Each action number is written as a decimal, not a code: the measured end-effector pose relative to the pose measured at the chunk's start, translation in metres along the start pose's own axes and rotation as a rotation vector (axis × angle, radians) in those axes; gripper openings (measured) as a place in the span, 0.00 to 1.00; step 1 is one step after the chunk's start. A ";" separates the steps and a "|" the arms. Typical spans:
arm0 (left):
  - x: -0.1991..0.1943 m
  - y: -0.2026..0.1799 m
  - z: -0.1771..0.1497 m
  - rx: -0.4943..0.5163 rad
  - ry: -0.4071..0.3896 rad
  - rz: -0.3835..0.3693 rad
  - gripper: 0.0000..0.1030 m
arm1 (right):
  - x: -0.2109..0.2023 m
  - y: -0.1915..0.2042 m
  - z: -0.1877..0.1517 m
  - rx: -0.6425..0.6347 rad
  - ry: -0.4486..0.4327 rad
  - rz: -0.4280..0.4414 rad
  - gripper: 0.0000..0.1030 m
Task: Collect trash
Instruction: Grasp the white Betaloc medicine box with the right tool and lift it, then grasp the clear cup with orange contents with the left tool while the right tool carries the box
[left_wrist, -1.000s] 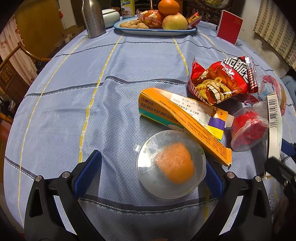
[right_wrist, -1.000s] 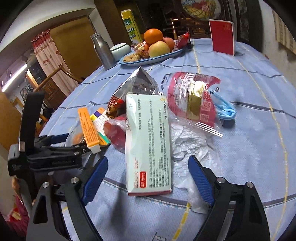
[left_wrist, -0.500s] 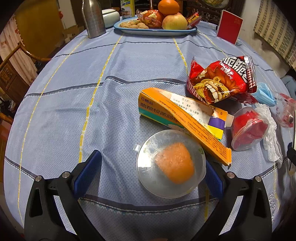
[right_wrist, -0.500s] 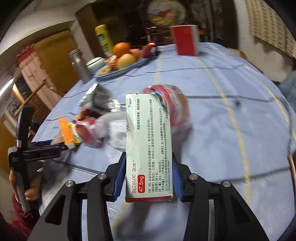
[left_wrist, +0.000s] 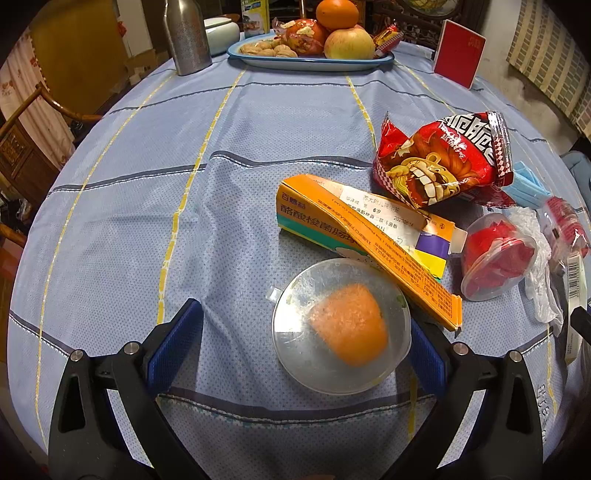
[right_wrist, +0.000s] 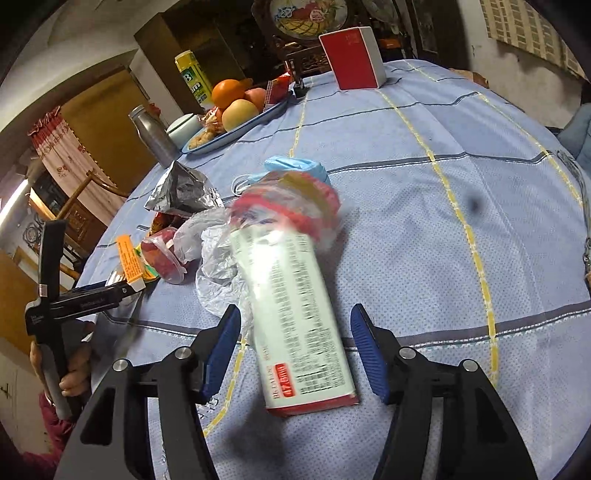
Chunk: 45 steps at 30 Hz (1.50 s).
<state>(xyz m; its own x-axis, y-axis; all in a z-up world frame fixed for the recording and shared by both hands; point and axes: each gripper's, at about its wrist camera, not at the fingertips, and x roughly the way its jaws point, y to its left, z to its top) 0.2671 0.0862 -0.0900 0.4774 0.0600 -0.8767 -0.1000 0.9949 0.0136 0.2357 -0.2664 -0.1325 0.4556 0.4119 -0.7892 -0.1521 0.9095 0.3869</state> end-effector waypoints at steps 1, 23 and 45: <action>0.000 0.000 0.000 0.000 0.000 0.000 0.94 | 0.000 0.001 0.000 -0.005 0.001 0.003 0.59; -0.006 0.009 -0.001 -0.058 -0.017 -0.018 0.76 | -0.055 -0.009 -0.050 -0.010 -0.058 0.056 0.42; -0.115 -0.065 -0.055 0.105 -0.183 -0.168 0.55 | -0.153 -0.038 -0.096 0.065 -0.253 0.073 0.42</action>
<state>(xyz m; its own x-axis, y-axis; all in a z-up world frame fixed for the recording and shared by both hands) 0.1709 0.0100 -0.0167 0.6308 -0.1030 -0.7691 0.0810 0.9945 -0.0667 0.0876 -0.3587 -0.0718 0.6513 0.4414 -0.6172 -0.1398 0.8693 0.4742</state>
